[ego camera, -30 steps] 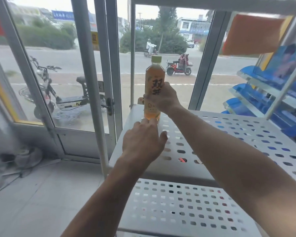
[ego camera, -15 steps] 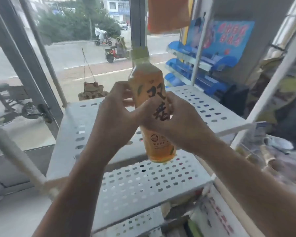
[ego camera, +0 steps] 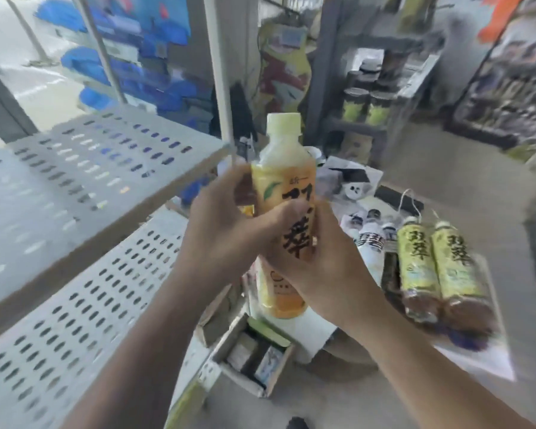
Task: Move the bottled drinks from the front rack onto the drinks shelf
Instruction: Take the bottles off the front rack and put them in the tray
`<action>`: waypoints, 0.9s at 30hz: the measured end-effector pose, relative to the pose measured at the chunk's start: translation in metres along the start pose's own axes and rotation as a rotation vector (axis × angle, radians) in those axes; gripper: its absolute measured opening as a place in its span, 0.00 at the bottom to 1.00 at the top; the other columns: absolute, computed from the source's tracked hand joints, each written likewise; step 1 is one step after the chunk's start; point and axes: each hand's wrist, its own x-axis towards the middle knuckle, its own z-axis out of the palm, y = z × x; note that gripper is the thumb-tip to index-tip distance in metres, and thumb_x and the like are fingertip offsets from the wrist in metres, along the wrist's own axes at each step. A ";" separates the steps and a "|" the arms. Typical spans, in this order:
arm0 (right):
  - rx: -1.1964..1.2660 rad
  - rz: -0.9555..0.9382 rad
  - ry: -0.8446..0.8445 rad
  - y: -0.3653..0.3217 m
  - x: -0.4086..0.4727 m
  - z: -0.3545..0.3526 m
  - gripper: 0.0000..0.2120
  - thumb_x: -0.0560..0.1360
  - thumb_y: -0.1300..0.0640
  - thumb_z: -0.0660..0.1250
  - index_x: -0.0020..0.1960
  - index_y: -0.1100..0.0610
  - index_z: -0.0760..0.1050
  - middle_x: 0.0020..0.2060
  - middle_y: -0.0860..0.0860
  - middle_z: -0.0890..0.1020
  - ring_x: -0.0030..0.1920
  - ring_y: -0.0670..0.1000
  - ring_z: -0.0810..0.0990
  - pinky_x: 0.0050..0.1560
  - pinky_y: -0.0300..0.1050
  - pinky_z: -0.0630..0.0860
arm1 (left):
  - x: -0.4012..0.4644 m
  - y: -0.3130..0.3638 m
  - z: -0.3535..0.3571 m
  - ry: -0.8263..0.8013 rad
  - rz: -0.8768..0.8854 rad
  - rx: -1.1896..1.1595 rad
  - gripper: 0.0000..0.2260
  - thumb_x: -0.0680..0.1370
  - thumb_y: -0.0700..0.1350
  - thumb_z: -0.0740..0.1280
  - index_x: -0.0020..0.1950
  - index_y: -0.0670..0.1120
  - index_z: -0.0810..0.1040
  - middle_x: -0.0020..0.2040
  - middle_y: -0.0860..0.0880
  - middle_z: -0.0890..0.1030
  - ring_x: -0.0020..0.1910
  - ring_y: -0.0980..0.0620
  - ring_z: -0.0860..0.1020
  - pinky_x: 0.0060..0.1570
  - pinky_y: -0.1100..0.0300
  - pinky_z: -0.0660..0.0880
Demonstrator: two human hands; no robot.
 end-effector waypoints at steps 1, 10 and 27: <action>-0.002 0.009 0.023 0.007 -0.005 -0.012 0.25 0.69 0.39 0.73 0.61 0.42 0.68 0.48 0.39 0.81 0.47 0.38 0.82 0.43 0.36 0.79 | 0.002 -0.001 0.014 -0.021 -0.006 -0.031 0.14 0.67 0.55 0.78 0.49 0.52 0.80 0.42 0.58 0.84 0.44 0.60 0.82 0.41 0.67 0.75; -0.135 0.110 0.239 0.056 -0.040 -0.078 0.30 0.68 0.45 0.77 0.61 0.37 0.61 0.51 0.35 0.76 0.49 0.29 0.76 0.40 0.24 0.71 | 0.020 -0.003 0.115 -0.185 -0.067 -0.137 0.14 0.71 0.53 0.75 0.50 0.46 0.81 0.43 0.46 0.84 0.43 0.48 0.84 0.40 0.54 0.80; -0.608 0.601 0.513 0.128 0.003 -0.129 0.22 0.69 0.38 0.69 0.52 0.55 0.70 0.42 0.49 0.79 0.41 0.54 0.79 0.42 0.50 0.79 | 0.057 -0.083 0.203 -0.477 0.116 0.671 0.18 0.80 0.57 0.62 0.65 0.49 0.73 0.60 0.50 0.80 0.55 0.49 0.79 0.50 0.49 0.79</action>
